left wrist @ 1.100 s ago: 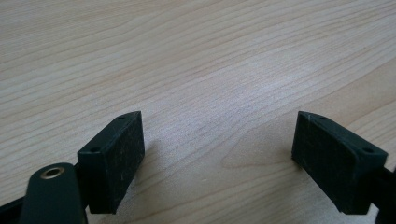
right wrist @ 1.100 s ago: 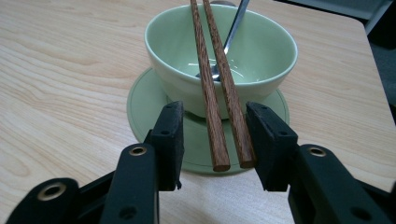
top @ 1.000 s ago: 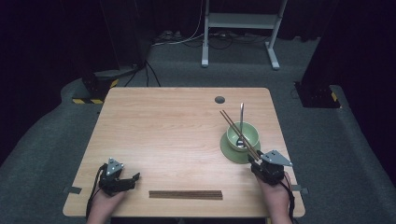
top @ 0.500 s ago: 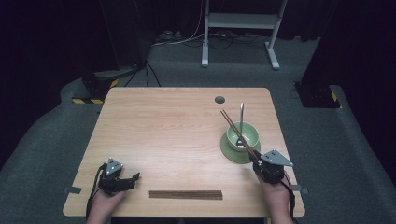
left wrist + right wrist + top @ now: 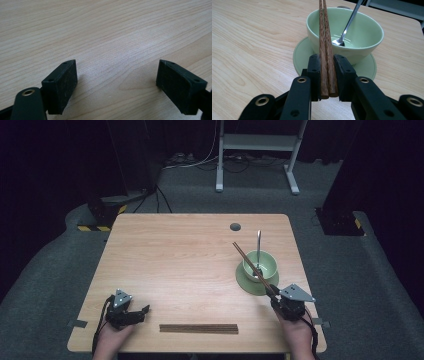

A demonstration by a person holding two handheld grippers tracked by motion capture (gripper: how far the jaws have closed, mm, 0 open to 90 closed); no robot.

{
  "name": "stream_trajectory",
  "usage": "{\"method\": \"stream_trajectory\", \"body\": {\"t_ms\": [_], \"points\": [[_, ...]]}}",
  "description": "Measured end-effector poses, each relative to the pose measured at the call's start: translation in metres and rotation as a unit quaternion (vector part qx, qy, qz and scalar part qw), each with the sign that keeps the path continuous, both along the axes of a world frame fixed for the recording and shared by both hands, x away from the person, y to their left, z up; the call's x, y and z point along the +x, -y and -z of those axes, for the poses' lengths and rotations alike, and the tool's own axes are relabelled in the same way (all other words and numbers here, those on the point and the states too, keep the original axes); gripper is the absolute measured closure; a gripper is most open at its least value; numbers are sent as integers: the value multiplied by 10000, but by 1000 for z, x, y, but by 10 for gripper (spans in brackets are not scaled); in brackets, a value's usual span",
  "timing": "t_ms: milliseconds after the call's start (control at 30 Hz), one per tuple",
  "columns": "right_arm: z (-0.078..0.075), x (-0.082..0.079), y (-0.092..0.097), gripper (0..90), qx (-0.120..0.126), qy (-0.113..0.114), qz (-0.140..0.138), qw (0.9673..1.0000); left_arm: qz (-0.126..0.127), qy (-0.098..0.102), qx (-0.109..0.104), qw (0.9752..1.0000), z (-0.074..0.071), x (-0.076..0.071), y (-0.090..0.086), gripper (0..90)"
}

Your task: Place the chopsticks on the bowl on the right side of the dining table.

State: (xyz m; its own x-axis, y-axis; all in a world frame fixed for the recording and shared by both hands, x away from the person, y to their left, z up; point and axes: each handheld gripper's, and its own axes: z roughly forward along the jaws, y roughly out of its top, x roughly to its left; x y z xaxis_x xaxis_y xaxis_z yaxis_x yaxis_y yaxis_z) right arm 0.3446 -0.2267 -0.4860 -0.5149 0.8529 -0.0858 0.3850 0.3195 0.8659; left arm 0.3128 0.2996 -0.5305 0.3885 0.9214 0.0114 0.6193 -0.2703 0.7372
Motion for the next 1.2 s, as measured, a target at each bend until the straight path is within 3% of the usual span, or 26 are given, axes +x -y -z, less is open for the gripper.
{"method": "stream_trajectory", "body": {"t_ms": [333, 867, 1200], "points": [[2, 0, 0, 758, 38, -82, -77, 9999, 4, 94, 126, 9999, 0, -3, 3, 171], [1, 3, -1, 678, -2, -60, -22, 10000, 58, -85, -14, 9999, 0, 2, 0, 138], [1, 1, 1, 633, -67, -24, 32, 10000, 99, -295, -14, 9995, -5, 14, 10, 101]]}}
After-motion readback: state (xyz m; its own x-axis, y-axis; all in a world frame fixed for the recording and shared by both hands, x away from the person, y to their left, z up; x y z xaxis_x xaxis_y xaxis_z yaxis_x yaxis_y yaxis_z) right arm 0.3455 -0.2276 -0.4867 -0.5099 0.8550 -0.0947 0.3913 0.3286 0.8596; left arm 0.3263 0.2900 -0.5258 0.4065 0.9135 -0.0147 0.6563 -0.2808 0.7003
